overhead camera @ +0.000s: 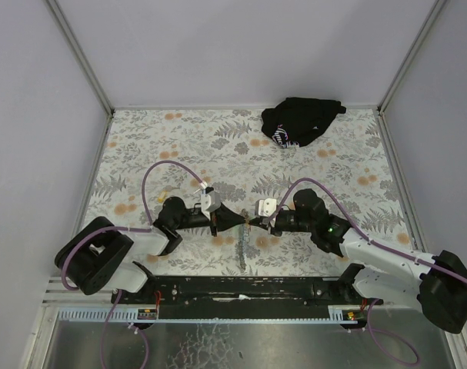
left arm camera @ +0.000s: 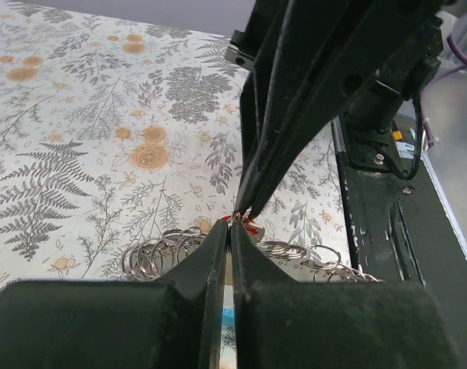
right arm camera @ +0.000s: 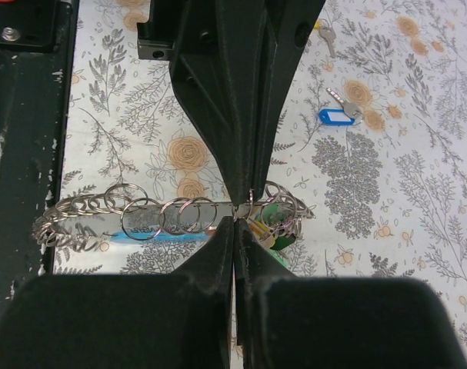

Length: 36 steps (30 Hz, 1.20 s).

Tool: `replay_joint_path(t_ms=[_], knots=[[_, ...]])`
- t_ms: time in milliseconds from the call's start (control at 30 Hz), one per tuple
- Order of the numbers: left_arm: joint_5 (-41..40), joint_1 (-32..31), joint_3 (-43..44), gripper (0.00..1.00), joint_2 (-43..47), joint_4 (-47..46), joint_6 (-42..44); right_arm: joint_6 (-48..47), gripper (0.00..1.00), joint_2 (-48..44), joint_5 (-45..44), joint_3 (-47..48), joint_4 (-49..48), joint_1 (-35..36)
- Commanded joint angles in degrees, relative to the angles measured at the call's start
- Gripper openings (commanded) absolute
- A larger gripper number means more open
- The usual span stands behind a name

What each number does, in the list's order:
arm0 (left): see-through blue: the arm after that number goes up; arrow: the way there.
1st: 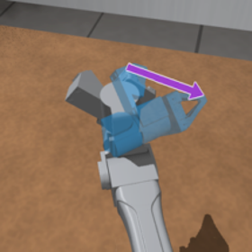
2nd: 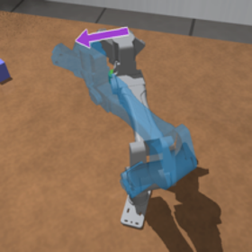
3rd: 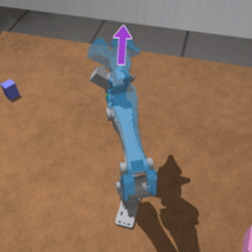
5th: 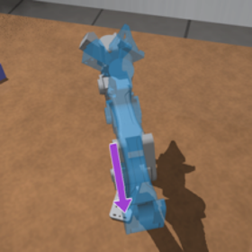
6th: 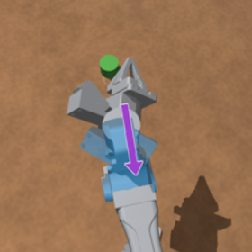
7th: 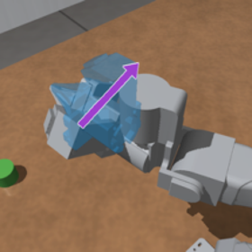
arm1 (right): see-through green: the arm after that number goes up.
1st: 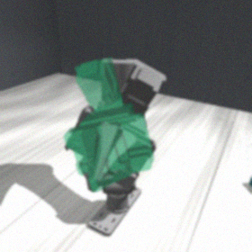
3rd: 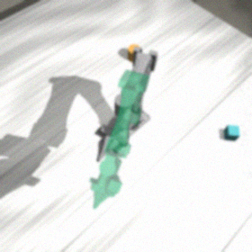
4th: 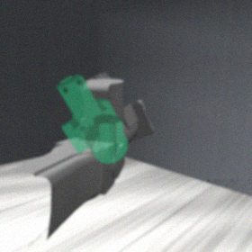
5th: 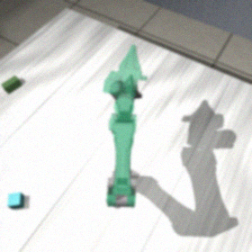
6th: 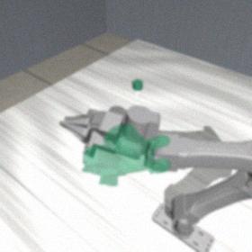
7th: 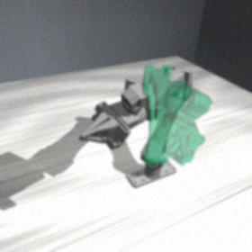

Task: Put the keys on the keyring

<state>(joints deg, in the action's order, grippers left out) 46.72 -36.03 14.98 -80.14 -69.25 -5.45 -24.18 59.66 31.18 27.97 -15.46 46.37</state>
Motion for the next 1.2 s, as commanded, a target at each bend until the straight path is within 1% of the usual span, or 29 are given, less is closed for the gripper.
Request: replay_joint_path(t_ms=[0, 67, 133, 233, 367, 467, 567, 733, 833, 933, 1000, 1067, 1167], knots=[[-8.7, -0.4, 2.3, 0.0, 2.2, 0.9, -2.2, -1.0, 0.0, -1.2, -1.1, 0.5, -1.9, 1.2], [-11.7, -0.5, 2.5, 0.0, 3.8, 4.2, -3.0, -1.1, 0.0, -1.3, -1.6, 0.5, -1.9, 1.4], [-13.9, -0.4, 2.6, 0.0, 5.0, 5.4, -5.0, -1.3, 0.0, -1.1, -2.0, 0.5, -1.9, 1.7], [-16.1, -0.5, 1.0, 0.0, 6.8, 4.0, -8.8, -1.7, 0.0, -0.6, -2.9, 0.8, -1.1, 2.2], [-20.9, -0.6, -1.1, 0.0, 9.2, 1.8, -13.2, -2.0, 0.0, -0.2, -3.6, 0.9, -1.1, 2.9], [-22.9, -1.1, -2.1, 0.0, 8.7, -2.5, -16.7, -2.2, 0.0, 0.4, -4.0, 1.2, -1.2, 3.3], [-24.8, -2.3, -3.0, 0.0, 6.3, -7.8, -20.5, -2.4, 0.0, 1.0, -4.8, 1.4, -1.2, 3.9], [-31.4, -4.3, -4.9, 0.0, 2.8, -16.7, -25.2, -2.7, 0.0, 2.1, -5.8, 2.0, -1.3, 4.5], [-33.7, -5.6, -5.4, 0.0, 1.1, -18.6, -25.6, -2.9, 0.0, 2.6, -8.0, 2.2, -1.3, 4.7], [-33.9, -5.7, -5.8, 0.0, -0.1, -19.3, -25.6, -3.4, 0.0, 1.6, -9.7, 2.8, -0.4, 4.7], [-33.5, -5.7, -6.5, 0.05, -0.7, -19.8, -25.1, -3.8, 0.0, 0.6, -10.3, 3.5, 0.8, 4.7], [-33.0, -5.7, -7.3, 0.13, -0.5, -19.8, -24.3, -4.4, 0.0, -0.1, -10.8, 4.7, 2.5, 4.7], [-32.1, -5.7, -8.2, 0.22, 0.7, -18.8, -22.2, -5.3, 0.0, -0.7, -11.3, 6.2, 4.9, 4.7]])
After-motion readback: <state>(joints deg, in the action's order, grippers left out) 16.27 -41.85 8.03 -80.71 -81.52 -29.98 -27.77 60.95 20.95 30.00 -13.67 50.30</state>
